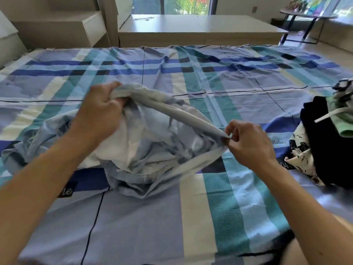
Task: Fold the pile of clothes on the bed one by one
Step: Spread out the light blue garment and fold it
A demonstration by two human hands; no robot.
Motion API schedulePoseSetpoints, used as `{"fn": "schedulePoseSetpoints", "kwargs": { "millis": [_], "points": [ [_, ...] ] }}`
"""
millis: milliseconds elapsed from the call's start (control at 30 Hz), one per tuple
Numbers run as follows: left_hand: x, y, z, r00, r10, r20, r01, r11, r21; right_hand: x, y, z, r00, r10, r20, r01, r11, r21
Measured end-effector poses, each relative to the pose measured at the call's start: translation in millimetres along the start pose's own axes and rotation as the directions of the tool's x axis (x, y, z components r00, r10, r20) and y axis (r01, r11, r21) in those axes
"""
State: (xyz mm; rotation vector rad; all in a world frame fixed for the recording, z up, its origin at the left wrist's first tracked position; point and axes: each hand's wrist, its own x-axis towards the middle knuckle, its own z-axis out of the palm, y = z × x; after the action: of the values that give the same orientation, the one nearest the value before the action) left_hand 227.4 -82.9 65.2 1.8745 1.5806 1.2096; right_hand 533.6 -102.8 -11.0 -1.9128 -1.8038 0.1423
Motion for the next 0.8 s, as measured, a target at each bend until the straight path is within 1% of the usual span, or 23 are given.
{"fn": "schedulePoseSetpoints", "kwargs": {
  "millis": [67, 100, 133, 167, 200, 233, 267, 300, 333, 367, 400, 467, 567, 633, 700, 733, 800],
  "points": [
    [12.0, -14.5, -20.1, 0.979, -0.195, -0.066, 0.18, 0.968, -0.177, 4.9, 4.8, 6.8, 0.998, 0.066, 0.009, -0.067, 0.996, 0.067],
    [16.7, -19.5, -27.4, 0.955, -0.281, -0.095, 0.249, 0.934, -0.254, 7.8, 5.4, 12.3, 0.996, 0.083, 0.036, -0.088, 0.986, 0.143],
    [19.0, -22.0, -32.1, 0.931, -0.345, -0.117, 0.294, 0.901, -0.318, 9.0, 3.9, 17.5, 0.989, 0.102, 0.105, -0.126, 0.957, 0.26],
    [19.8, -24.1, -34.8, 0.912, -0.39, -0.131, 0.322, 0.875, -0.361, 7.1, -1.8, 23.8, 0.972, 0.103, 0.21, -0.18, 0.902, 0.392],
    [18.7, -25.1, -35.6, 0.905, -0.409, -0.115, 0.34, 0.86, -0.381, 3.6, -8.6, 32.7, 0.94, 0.097, 0.327, -0.256, 0.834, 0.489],
    [17.0, -26.8, -35.2, 0.91, -0.407, -0.079, 0.345, 0.849, -0.401, -0.7, -15.0, 43.4, 0.9, 0.091, 0.426, -0.326, 0.788, 0.522],
    [15.1, -28.3, -33.4, 0.915, -0.4, -0.047, 0.347, 0.843, -0.411, -5.2, -19.5, 55.2, 0.878, 0.086, 0.47, -0.348, 0.789, 0.506],
    [11.4, -25.4, -30.2, 0.916, -0.399, -0.027, 0.354, 0.84, -0.411, -9.4, -22.8, 67.0, 0.888, 0.088, 0.451, -0.319, 0.824, 0.467],
    [9.9, -25.7, -27.9, 0.92, -0.392, -0.013, 0.354, 0.845, -0.401, -11.9, -24.9, 77.9, 0.918, 0.095, 0.385, -0.271, 0.858, 0.436],
    [9.9, -27.1, -26.1, 0.92, -0.392, -0.004, 0.359, 0.846, -0.394, -12.8, -27.0, 85.5, 0.944, 0.101, 0.313, -0.237, 0.869, 0.435],
    [10.6, -28.7, -25.2, 0.917, -0.399, 0.01, 0.37, 0.84, -0.396, -11.9, -28.2, 90.0, 0.958, 0.096, 0.269, -0.217, 0.857, 0.467],
    [10.7, -30.3, -24.3, 0.902, -0.431, 0.039, 0.407, 0.815, -0.412, -9.7, -31.6, 93.2, 0.958, 0.045, 0.283, -0.196, 0.823, 0.533],
    [7.8, -31.6, -21.1, 0.882, -0.462, 0.087, 0.451, 0.778, -0.439, -12.1, -36.8, 100.1, 0.93, -0.053, 0.363, -0.163, 0.826, 0.54],
    [4.6, -30.0, -21.5, 0.863, -0.495, 0.098, 0.481, 0.748, -0.458, -18.9, -41.7, 103.4, 0.93, -0.068, 0.361, -0.163, 0.805, 0.571],
    [10.1, -26.0, -29.9, 0.843, -0.525, 0.114, 0.509, 0.714, -0.48, -14.8, -48.2, 94.3, 0.933, -0.002, 0.359, -0.255, 0.701, 0.666],
    [14.1, -20.9, -34.3, 0.837, -0.535, 0.114, 0.516, 0.703, -0.489, -4.4, -49.9, 84.7, 0.936, 0.074, 0.343, -0.313, 0.617, 0.722],
    [33.2, -8.3, -49.2, 0.843, -0.533, 0.07, 0.497, 0.723, -0.48, 26.4, -54.6, 52.1, 0.94, 0.243, 0.24, -0.332, 0.486, 0.808]
  ]
}}
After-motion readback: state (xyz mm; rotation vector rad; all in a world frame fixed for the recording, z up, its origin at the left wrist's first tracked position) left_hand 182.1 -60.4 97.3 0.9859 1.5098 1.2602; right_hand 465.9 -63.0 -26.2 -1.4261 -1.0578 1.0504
